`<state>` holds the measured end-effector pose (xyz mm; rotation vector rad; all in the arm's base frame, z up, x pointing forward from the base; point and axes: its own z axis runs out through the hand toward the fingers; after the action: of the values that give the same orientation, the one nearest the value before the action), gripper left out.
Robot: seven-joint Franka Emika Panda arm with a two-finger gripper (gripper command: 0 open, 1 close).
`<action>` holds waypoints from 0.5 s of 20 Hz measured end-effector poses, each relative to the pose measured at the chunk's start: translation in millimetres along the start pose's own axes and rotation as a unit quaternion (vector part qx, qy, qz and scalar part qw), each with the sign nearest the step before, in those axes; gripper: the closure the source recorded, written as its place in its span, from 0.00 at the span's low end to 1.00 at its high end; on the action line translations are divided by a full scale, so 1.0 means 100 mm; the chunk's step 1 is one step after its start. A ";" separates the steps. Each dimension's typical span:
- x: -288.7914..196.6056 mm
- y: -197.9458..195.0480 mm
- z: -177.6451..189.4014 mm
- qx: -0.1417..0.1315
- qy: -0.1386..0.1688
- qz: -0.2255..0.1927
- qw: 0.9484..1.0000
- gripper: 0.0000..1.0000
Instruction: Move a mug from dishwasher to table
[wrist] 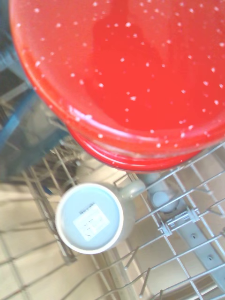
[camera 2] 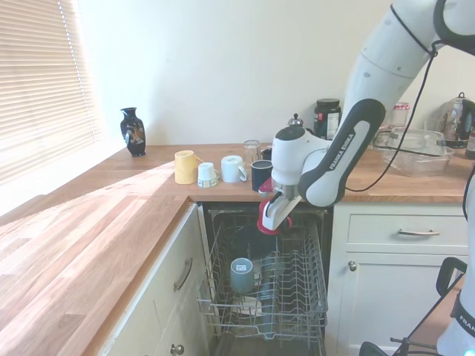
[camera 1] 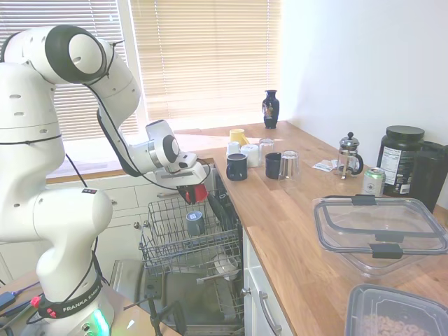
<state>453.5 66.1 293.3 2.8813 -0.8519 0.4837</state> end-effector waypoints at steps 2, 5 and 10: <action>0.05 0.06 -0.19 0.001 0.003 0.010 1.000 1.00; 0.23 0.22 -0.36 0.002 0.008 0.038 0.999 1.00; 0.56 0.62 -0.37 0.004 -0.011 0.071 0.997 1.00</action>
<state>454.0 -7.5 347.1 2.8507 -1.0651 0.4706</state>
